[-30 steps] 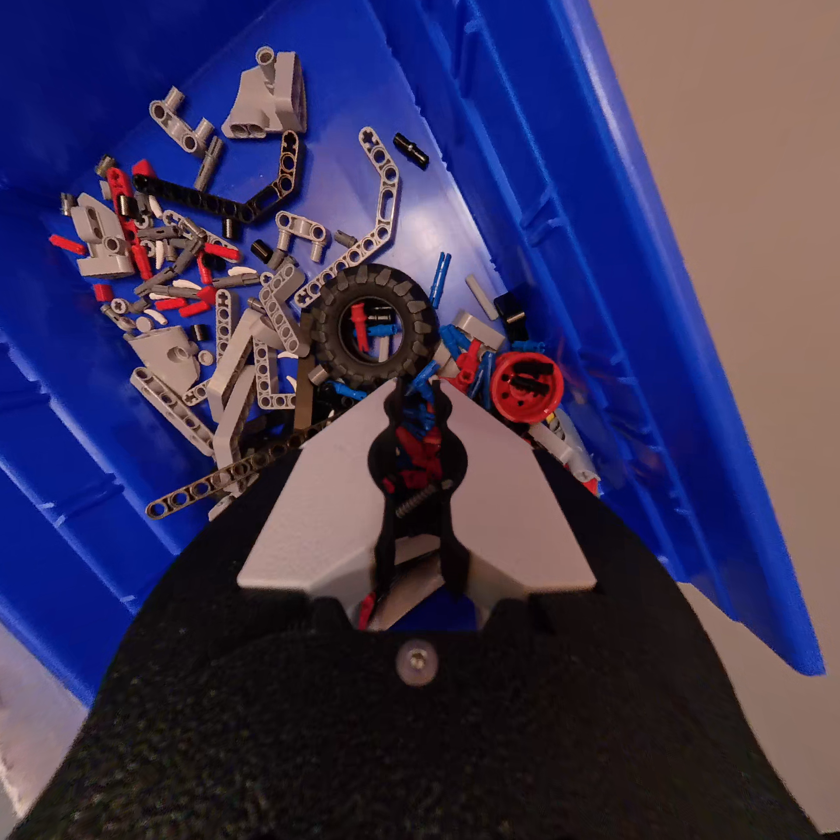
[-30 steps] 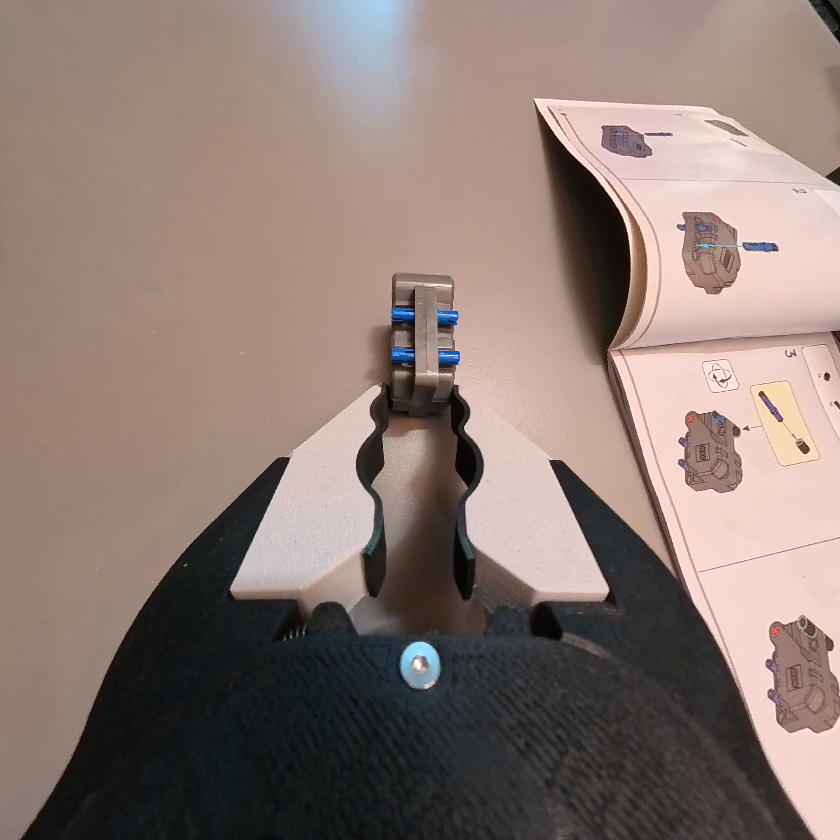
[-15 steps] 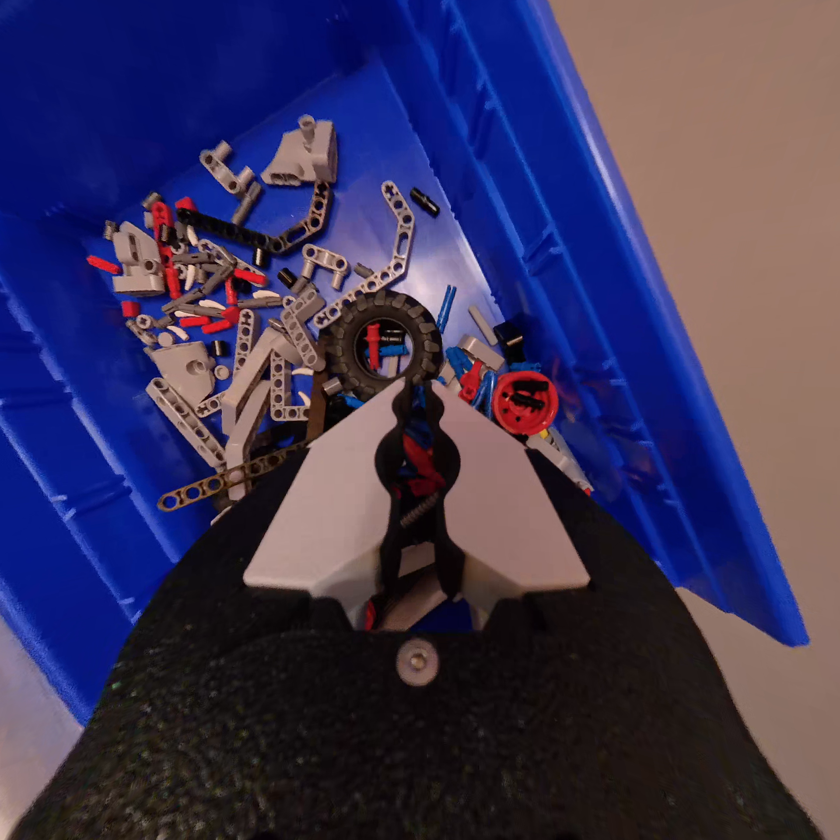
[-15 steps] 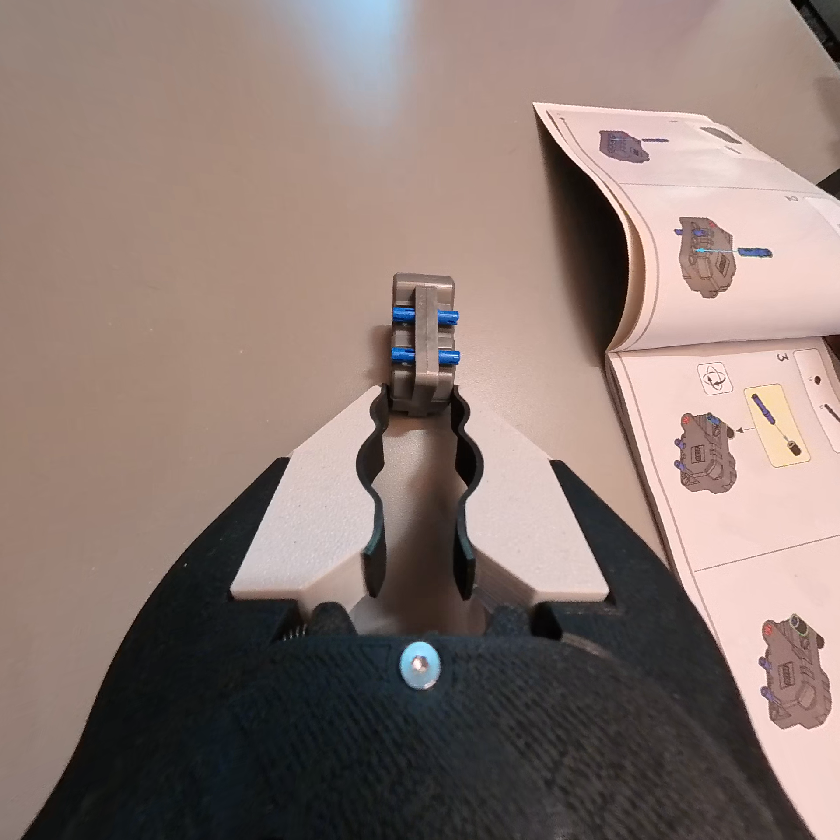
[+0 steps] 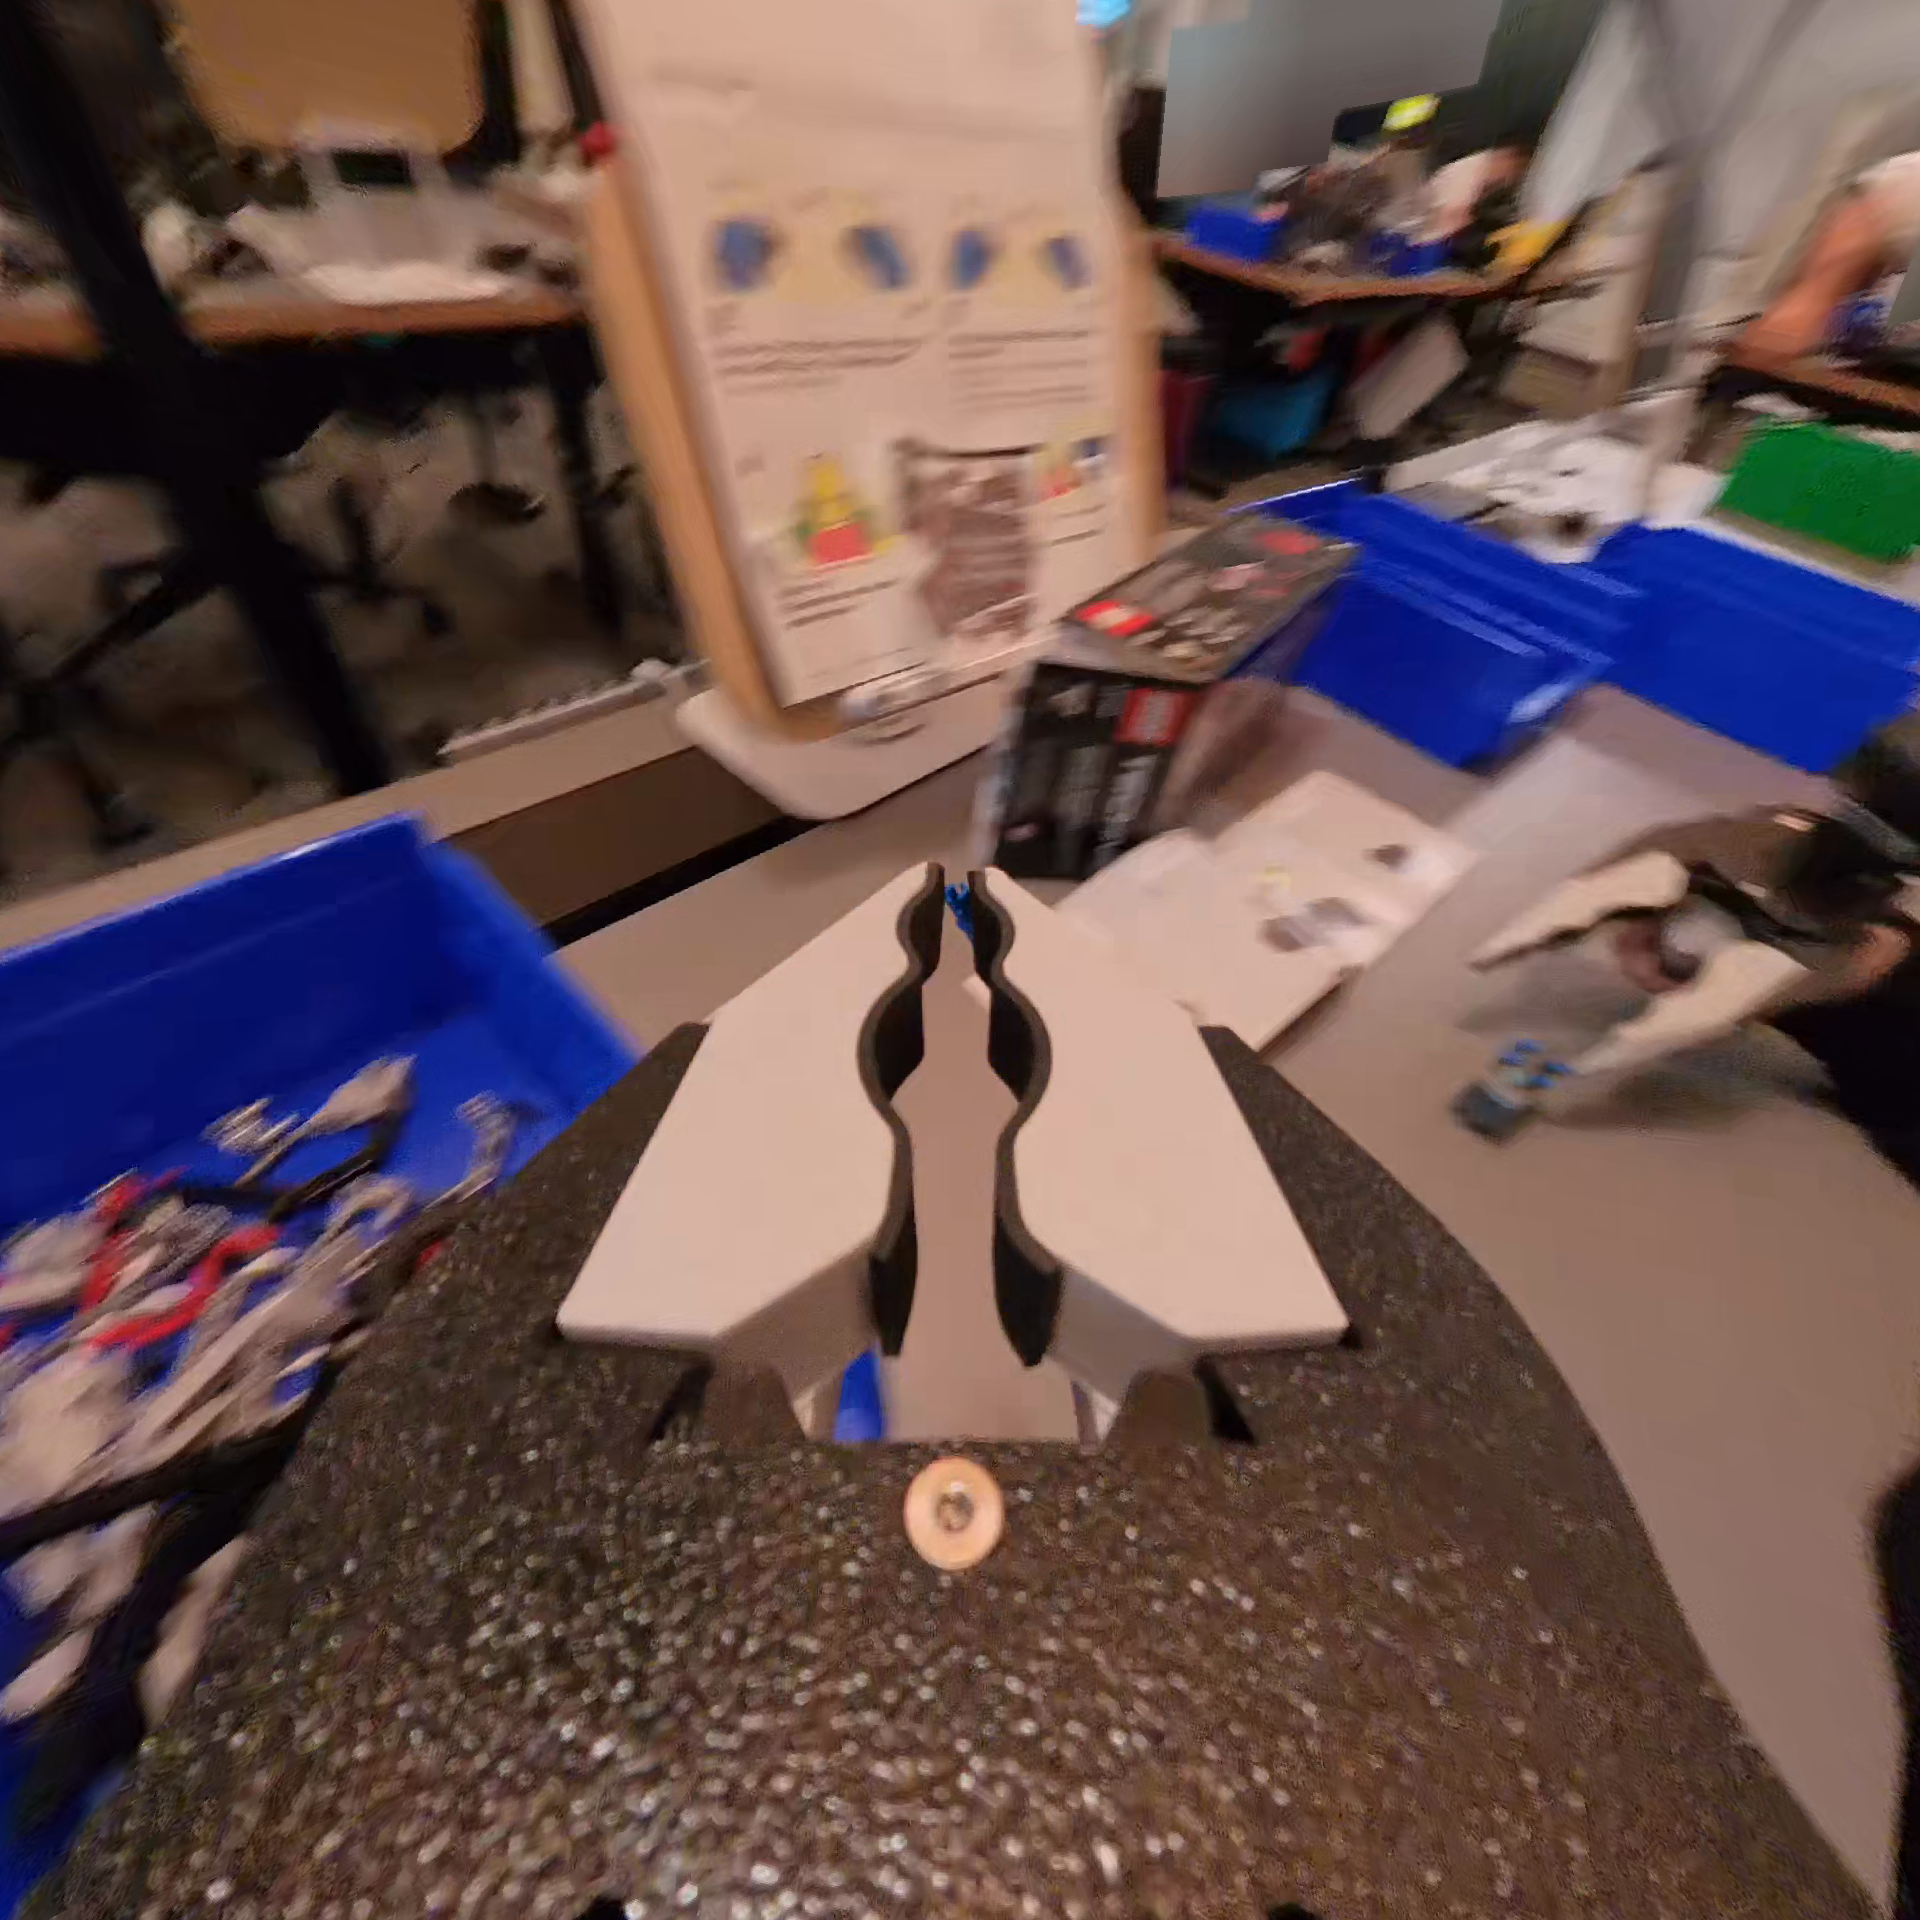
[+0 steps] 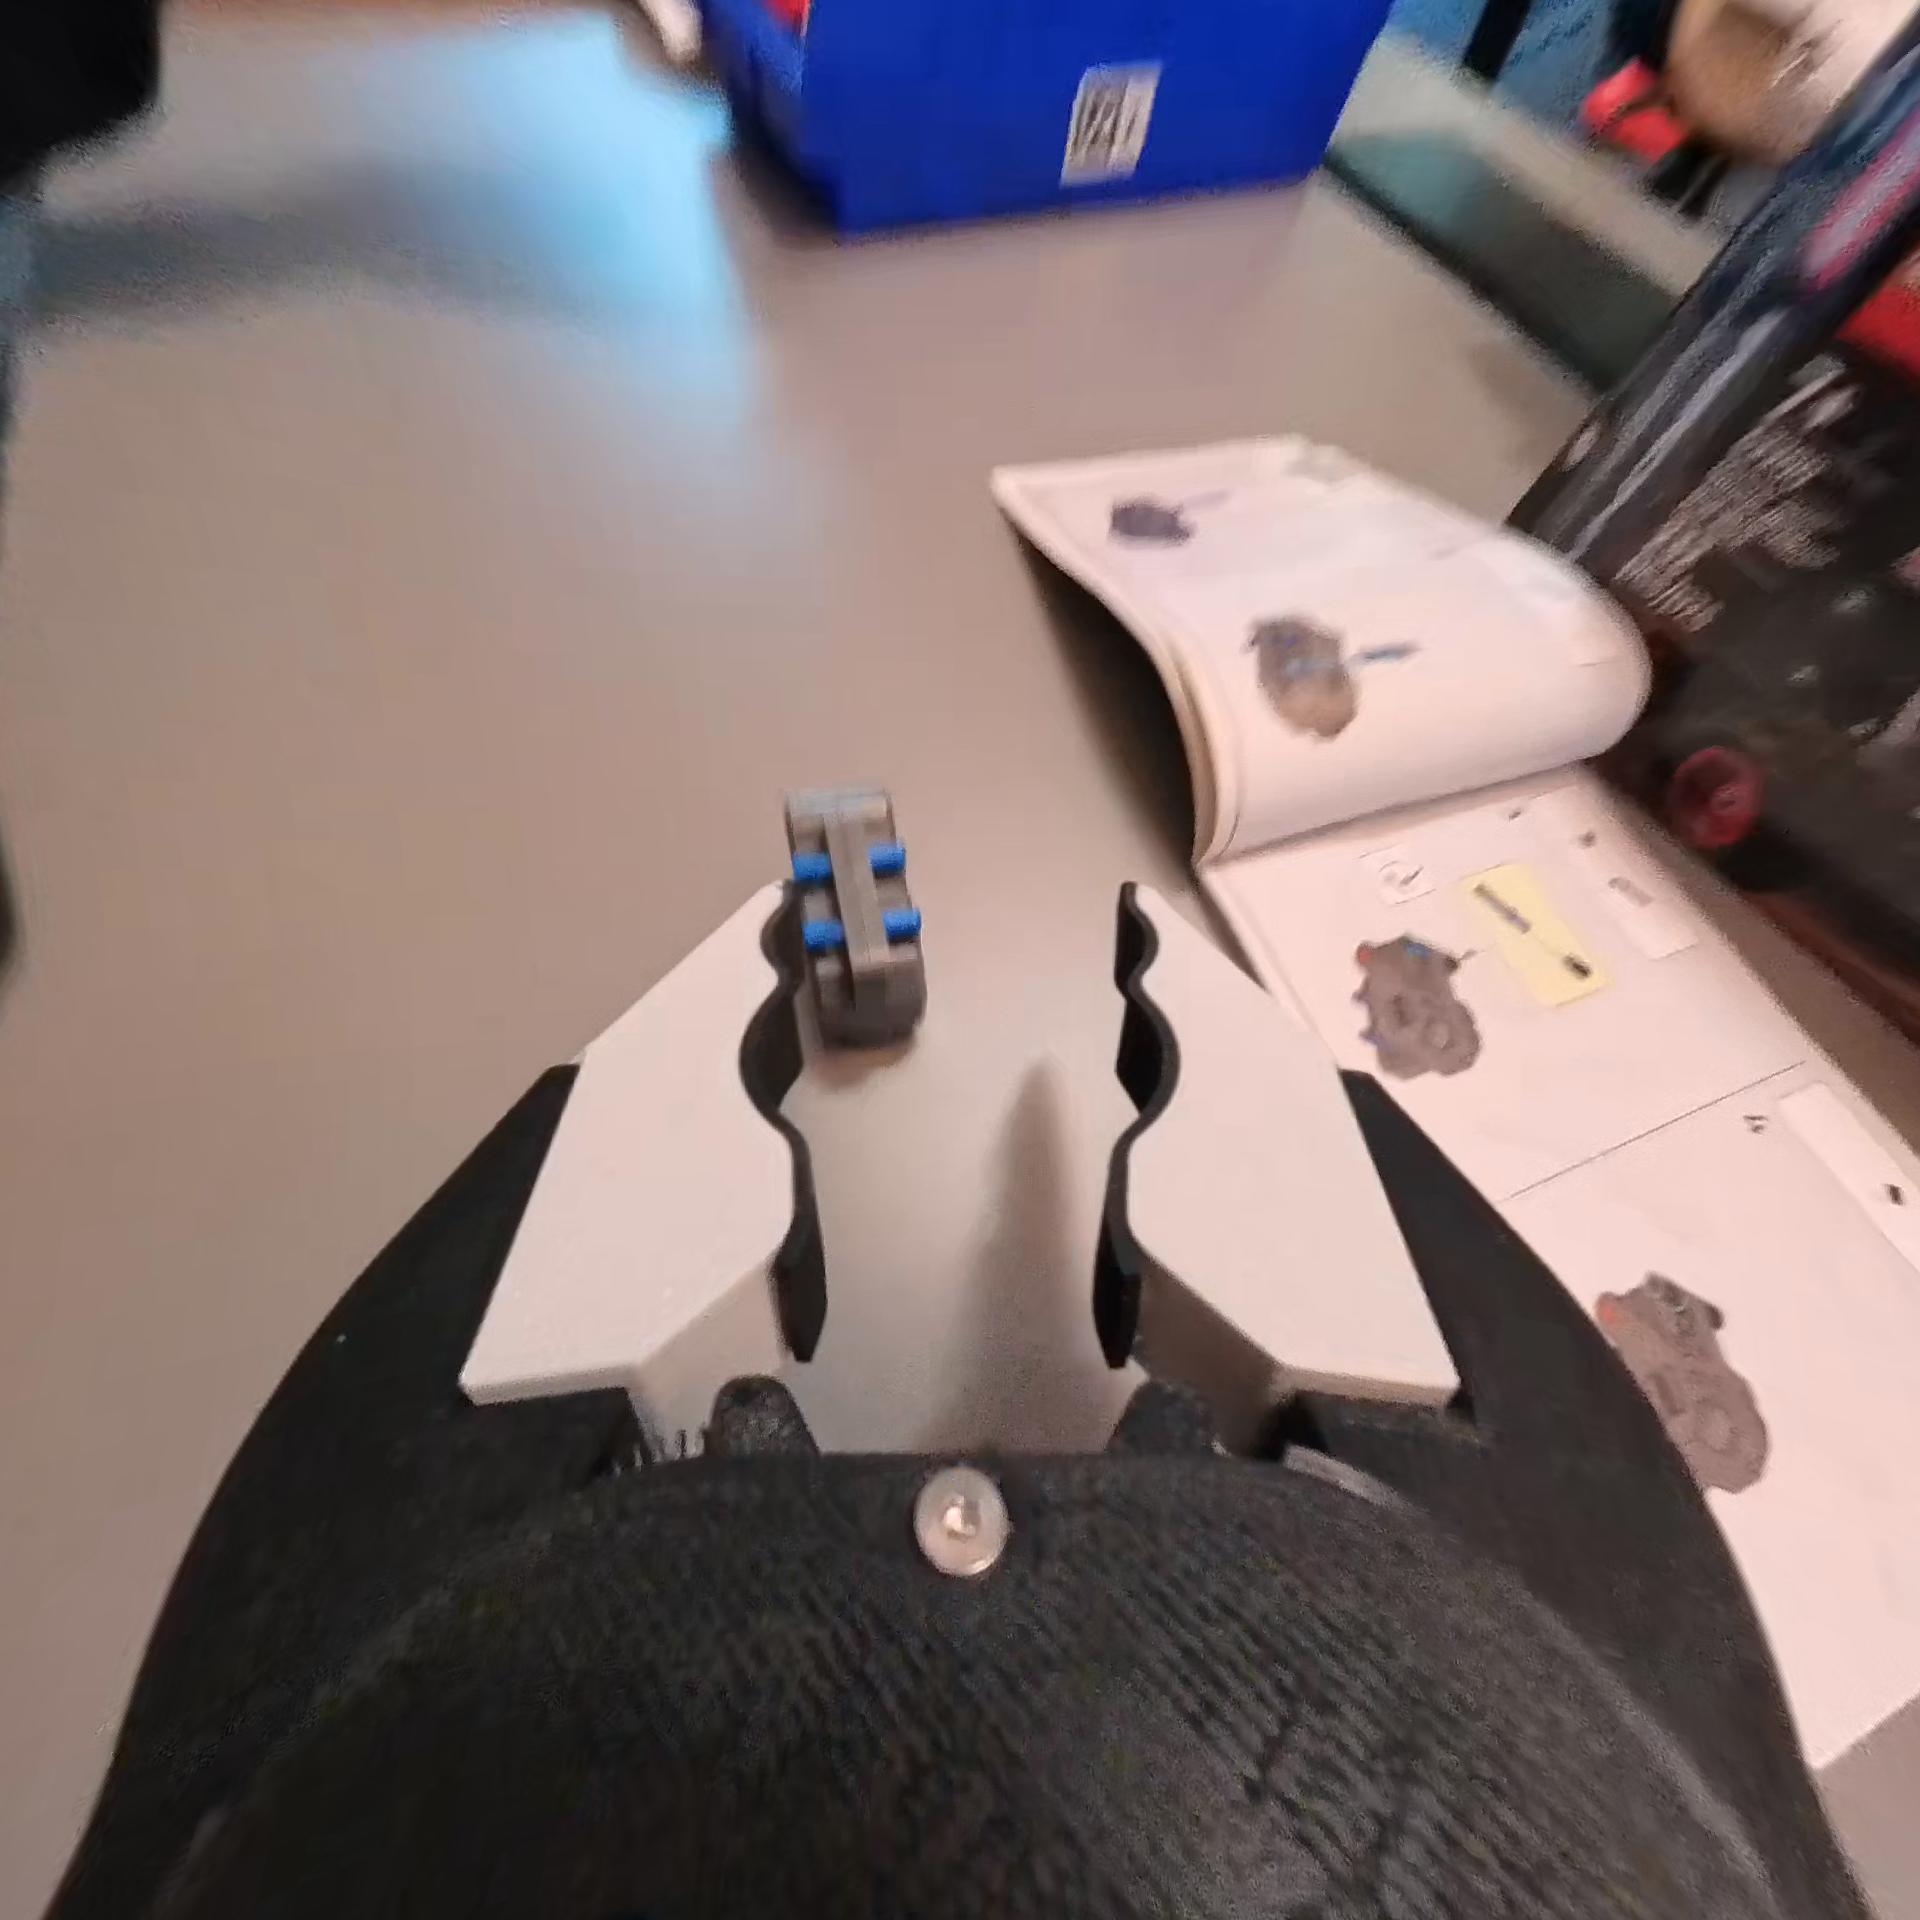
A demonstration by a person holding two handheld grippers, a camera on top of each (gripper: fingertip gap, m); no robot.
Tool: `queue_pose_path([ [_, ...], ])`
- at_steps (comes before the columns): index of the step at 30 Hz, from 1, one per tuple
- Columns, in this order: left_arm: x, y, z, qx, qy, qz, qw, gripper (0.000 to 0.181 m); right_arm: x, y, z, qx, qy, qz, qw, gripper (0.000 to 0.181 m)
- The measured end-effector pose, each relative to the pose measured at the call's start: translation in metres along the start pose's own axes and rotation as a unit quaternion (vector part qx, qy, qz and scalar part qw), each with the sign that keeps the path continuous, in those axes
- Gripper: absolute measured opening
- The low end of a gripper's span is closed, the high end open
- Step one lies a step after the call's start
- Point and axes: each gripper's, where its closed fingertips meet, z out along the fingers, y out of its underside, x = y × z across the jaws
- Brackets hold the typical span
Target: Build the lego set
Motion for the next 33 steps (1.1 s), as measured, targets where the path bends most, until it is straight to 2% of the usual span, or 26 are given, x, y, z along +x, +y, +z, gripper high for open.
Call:
queue_pose_path([
  [4,0.111,0.015,0.039,0.019,0.12,0.023,0.992,0.001,-0.012,-0.063,-0.018,0.112,0.01,0.039,0.993,0.041],
  [7,0.19,0.032,0.075,0.045,0.235,-0.005,0.971,0.001,-0.025,-0.084,-0.018,0.147,0.022,0.03,0.988,0.036],
  [12,0.265,0.051,0.12,0.059,0.35,-0.071,0.932,0.001,-0.035,-0.101,-0.031,0.205,0.029,0.031,0.978,0.025],
  [15,0.287,0.055,0.134,0.055,0.379,-0.085,0.92,0.002,-0.029,-0.102,-0.044,0.219,0.058,0.032,0.974,0.023],
  [18,0.297,0.053,0.141,0.047,0.387,-0.081,0.917,0.002,-0.019,-0.099,-0.053,0.226,0.087,0.036,0.97,0.009],
  [27,0.301,0.056,0.148,0.027,0.383,-0.033,0.923,0.002,-0.011,-0.087,-0.056,0.198,0.102,0.014,0.975,0.002],
  [33,0.298,0.068,0.141,0.008,0.409,0.026,0.912,0.002,-0.017,-0.082,-0.048,0.197,0.085,0.008,0.977,0.002],
])
